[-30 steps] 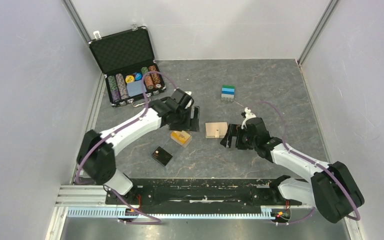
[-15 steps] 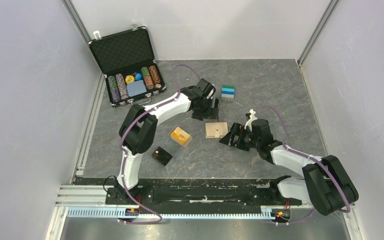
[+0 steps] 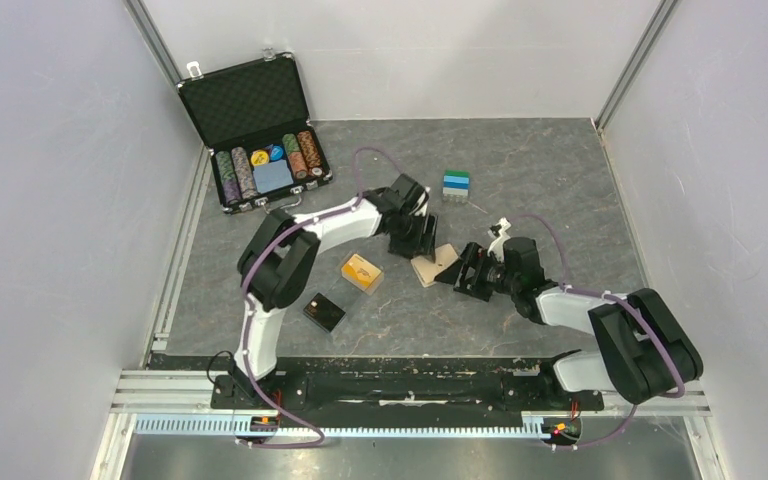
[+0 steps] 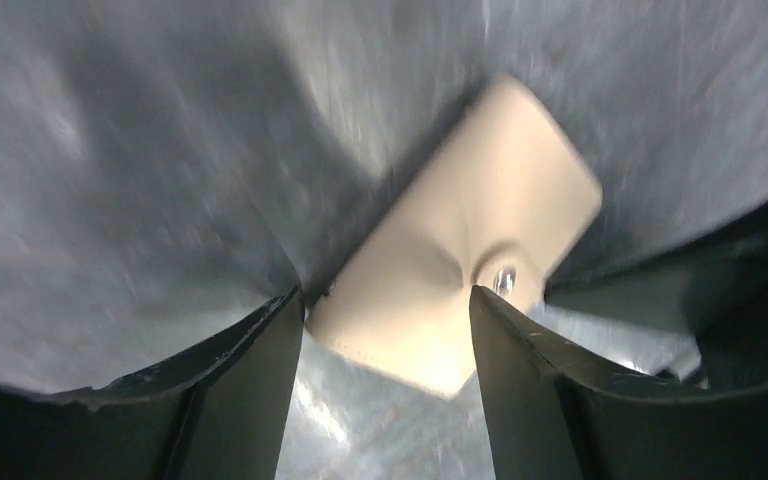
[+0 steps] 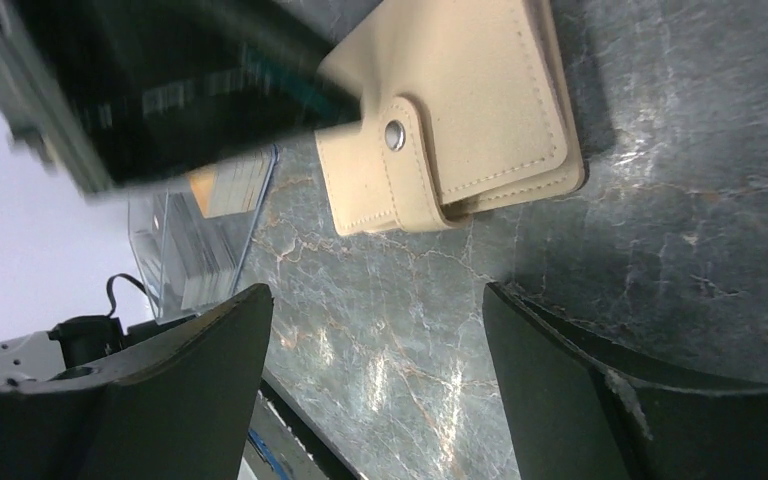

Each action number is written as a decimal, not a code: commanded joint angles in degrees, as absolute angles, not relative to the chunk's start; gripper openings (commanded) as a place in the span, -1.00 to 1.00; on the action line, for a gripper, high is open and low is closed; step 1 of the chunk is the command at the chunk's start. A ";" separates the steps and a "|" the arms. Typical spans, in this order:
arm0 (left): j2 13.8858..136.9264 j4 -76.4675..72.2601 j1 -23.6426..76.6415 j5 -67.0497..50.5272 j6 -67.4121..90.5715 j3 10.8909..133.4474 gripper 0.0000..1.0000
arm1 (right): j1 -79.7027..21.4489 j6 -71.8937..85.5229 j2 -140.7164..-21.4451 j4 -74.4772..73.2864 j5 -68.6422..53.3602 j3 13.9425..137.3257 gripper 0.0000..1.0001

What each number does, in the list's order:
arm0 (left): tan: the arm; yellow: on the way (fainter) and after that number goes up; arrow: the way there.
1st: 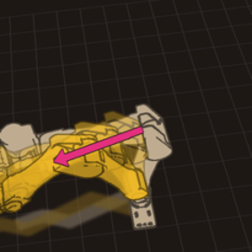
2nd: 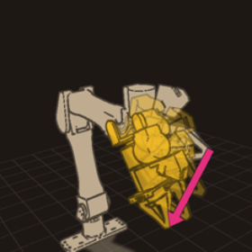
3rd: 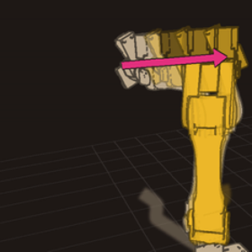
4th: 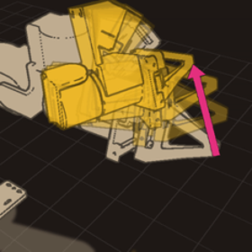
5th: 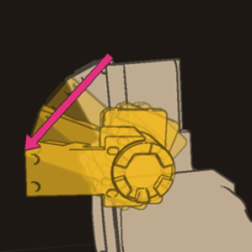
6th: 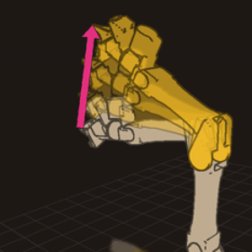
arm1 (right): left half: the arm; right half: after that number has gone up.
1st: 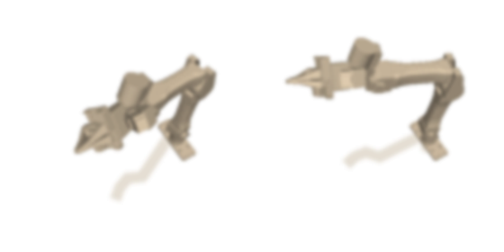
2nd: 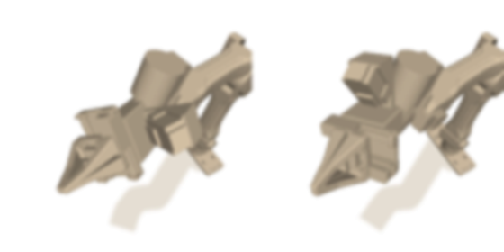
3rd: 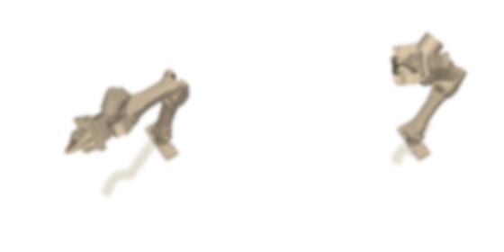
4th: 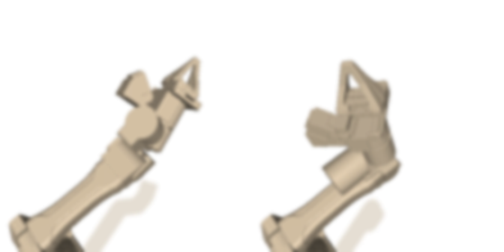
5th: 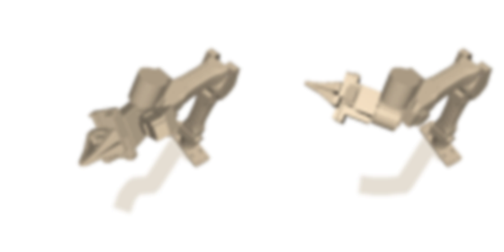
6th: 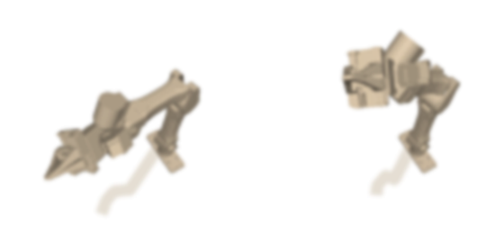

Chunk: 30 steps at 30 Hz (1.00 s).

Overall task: Put the credit cards into the card holder
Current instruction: Pick up the card holder from the center of the board.

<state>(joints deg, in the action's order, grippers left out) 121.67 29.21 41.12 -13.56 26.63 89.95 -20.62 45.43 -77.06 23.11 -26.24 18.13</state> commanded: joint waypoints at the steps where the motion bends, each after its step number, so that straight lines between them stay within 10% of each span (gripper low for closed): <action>1: 111.65 19.52 43.94 -18.22 31.73 76.18 0.37 | -17.58 44.68 -78.40 21.38 -26.98 16.65 0.61; 12: 105.16 9.69 50.17 -15.37 41.28 60.99 0.27 | -14.52 40.63 -74.43 18.05 -26.73 13.31 0.48; 21: 102.86 24.78 49.38 2.23 35.22 70.21 0.58 | -13.86 41.11 -76.08 18.58 -27.59 14.10 0.42; 30: 115.49 27.08 46.36 -3.41 29.15 84.01 0.46 | -13.89 46.54 -80.80 26.63 -29.69 12.37 0.32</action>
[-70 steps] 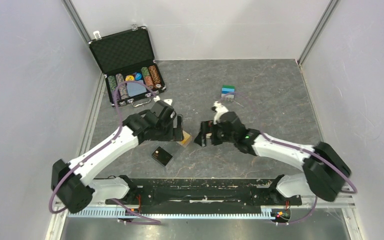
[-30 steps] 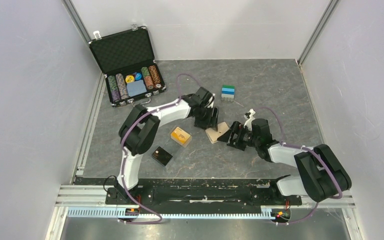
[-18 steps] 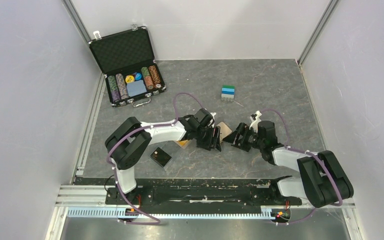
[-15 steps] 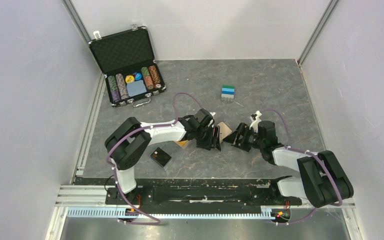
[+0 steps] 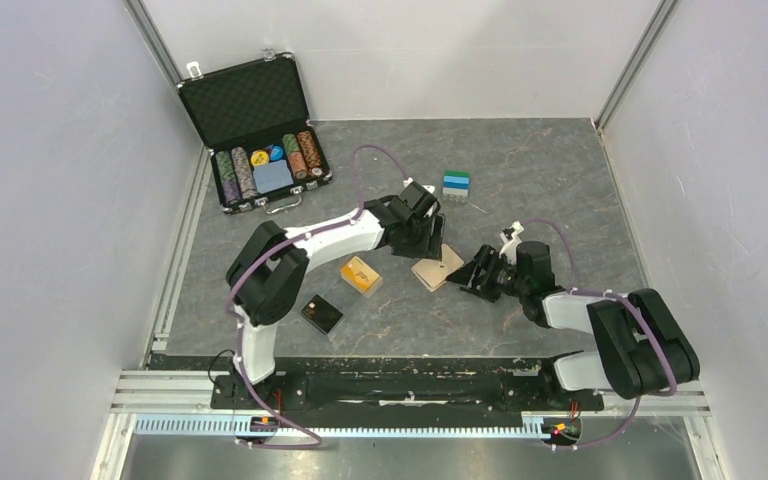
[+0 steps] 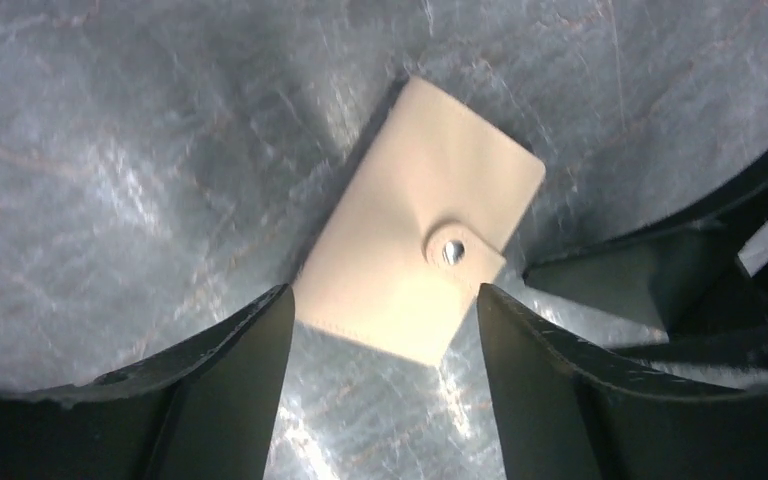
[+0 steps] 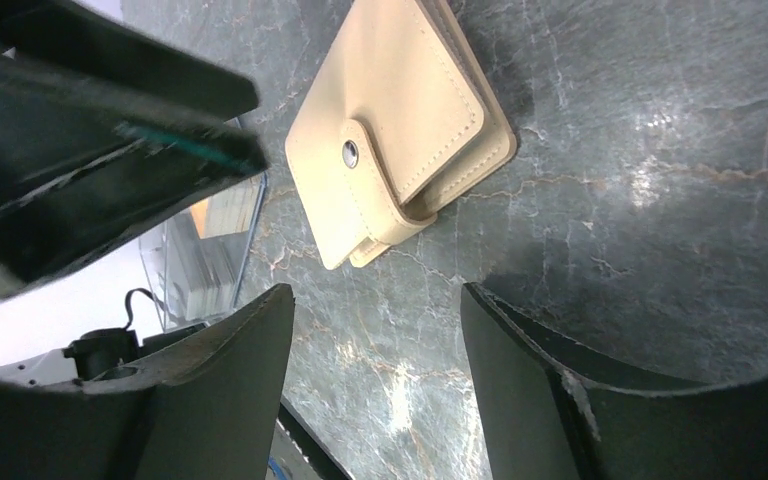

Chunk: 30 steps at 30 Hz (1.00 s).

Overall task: Put the credit cards into the card holder
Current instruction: Pick up the card holder from the center of the board.

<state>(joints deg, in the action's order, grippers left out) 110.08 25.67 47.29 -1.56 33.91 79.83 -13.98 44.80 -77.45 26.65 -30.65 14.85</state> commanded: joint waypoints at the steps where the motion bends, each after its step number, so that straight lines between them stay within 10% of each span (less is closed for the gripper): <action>1: 117.06 27.64 46.32 -3.83 28.78 85.28 0.43 | -13.88 47.15 -81.50 27.86 -29.78 12.18 0.31; 14: 112.27 13.84 46.23 -13.85 34.08 70.89 0.04 | -13.62 49.92 -92.80 40.03 -32.92 12.83 0.15; 23: 104.12 -1.97 46.05 -19.74 45.02 57.60 0.07 | -13.58 51.08 -93.95 43.67 -35.59 12.62 -0.96; 30: 99.15 -4.50 46.21 -20.68 48.31 54.02 0.08 | -13.62 46.69 -85.06 35.19 -37.21 12.04 -1.00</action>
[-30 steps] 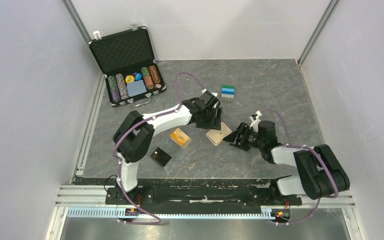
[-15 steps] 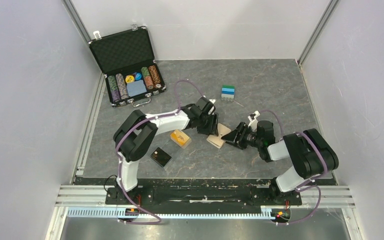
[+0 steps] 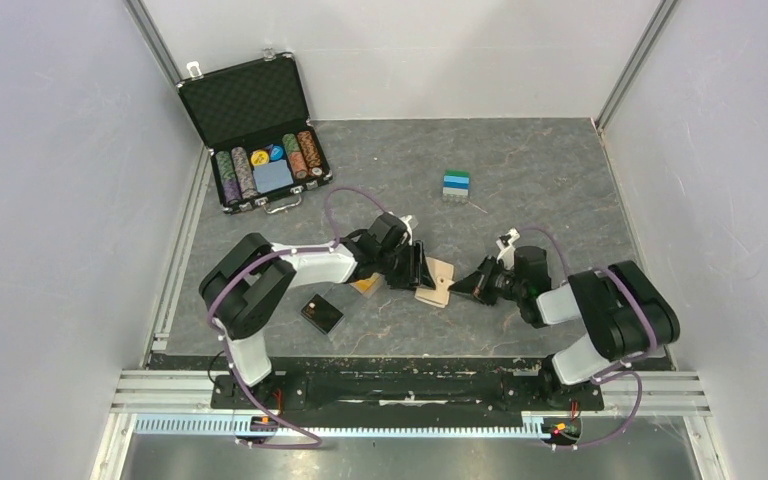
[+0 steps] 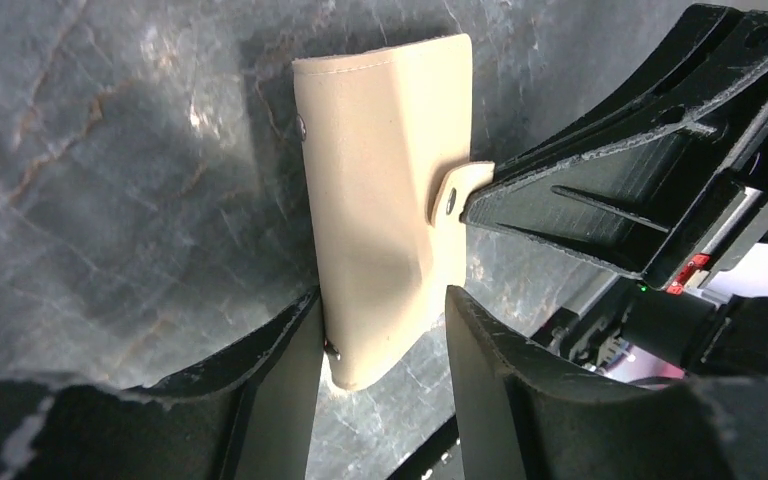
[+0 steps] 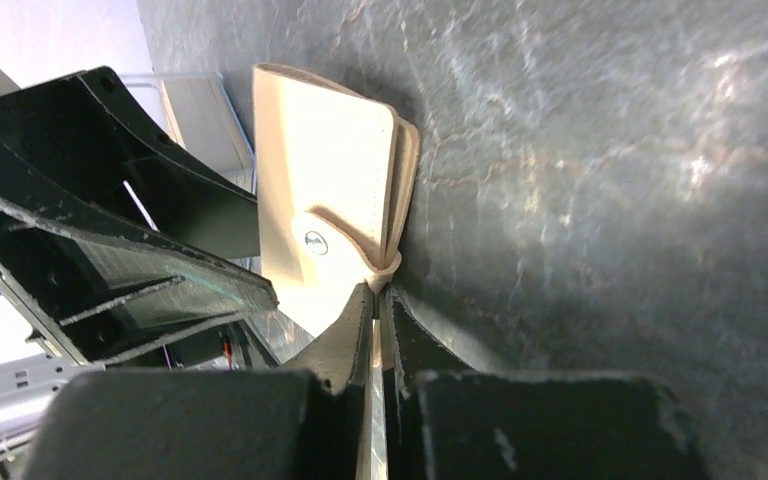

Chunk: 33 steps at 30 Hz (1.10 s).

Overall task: Put the credit cards into the card holder
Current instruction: Pick up the card holder from the center of the board.

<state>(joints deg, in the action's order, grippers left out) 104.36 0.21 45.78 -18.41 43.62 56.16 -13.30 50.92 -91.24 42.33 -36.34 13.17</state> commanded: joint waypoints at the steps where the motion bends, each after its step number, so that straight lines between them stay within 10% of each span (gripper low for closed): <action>1: 97.97 -5.41 46.23 -20.87 49.10 52.84 0.07 | -13.62 45.67 -83.17 32.89 -37.14 11.75 -1.00; 12: 93.28 -16.96 50.72 -22.30 56.51 42.89 -0.01 | -13.62 43.20 -65.11 21.56 -36.04 5.42 -1.00; 23: 97.36 4.74 55.91 -8.73 50.97 50.99 0.18 | -13.62 37.25 -60.26 10.30 -31.53 2.94 -1.00; 33: 100.08 -23.15 56.60 -20.49 58.14 44.13 -0.07 | -13.61 35.94 -65.17 12.64 -31.53 1.58 -1.00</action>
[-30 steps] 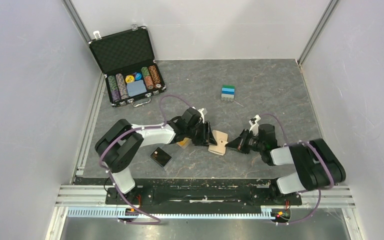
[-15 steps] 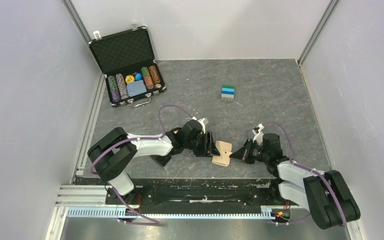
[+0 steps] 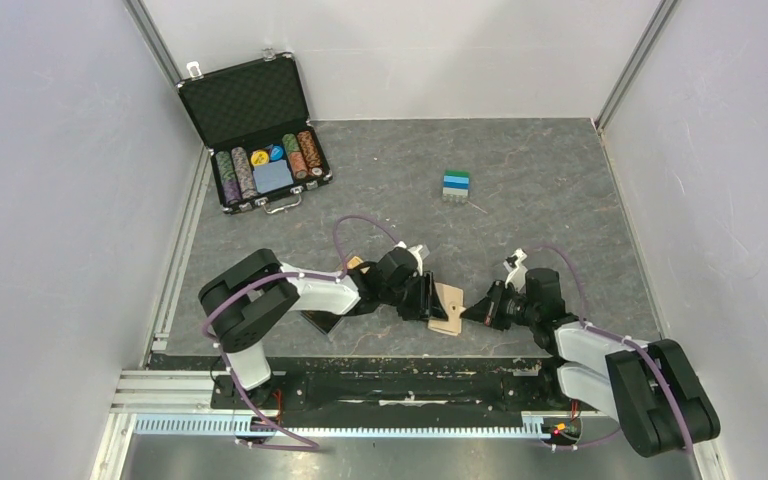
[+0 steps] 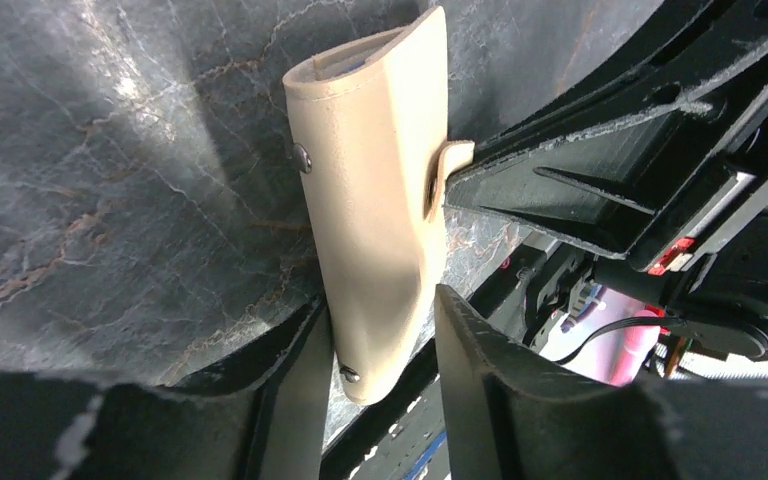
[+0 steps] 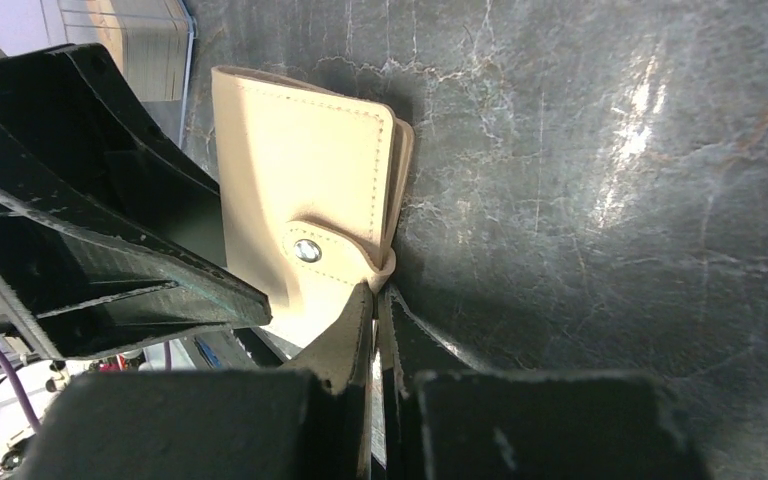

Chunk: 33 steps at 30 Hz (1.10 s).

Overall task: Put the credit cards into the card holder
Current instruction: Pick up the card holder from the center of the board, then open the card holder at the center of the board.

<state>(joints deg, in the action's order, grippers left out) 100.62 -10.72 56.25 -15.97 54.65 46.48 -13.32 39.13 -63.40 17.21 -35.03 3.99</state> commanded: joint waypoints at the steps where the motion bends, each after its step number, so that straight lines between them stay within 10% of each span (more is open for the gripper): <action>1: 99.44 -24.05 56.68 -20.63 58.43 43.68 -0.09 | -13.62 36.08 -64.76 13.02 -31.83 1.63 -1.00; 9: 99.59 -21.14 57.56 -20.70 56.87 44.39 -0.75 | -13.58 36.05 -59.82 11.65 -33.17 3.78 -0.97; 15: 95.20 -10.75 59.35 -14.81 53.61 45.39 -0.95 | -13.61 28.40 -50.76 -5.07 -27.25 11.71 0.30; 22: 87.88 14.21 64.90 1.97 50.34 52.61 -0.95 | -16.32 30.29 -46.45 -12.18 -23.85 18.16 0.95; 33: 78.79 27.11 69.53 10.80 55.03 51.24 -0.95 | -37.06 36.56 -53.29 -11.99 -12.08 27.90 0.95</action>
<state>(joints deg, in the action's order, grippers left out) 82.32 21.82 68.31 5.78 53.28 51.64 -32.45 33.36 -50.83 -13.41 -17.45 23.33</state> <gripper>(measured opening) 0.073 0.979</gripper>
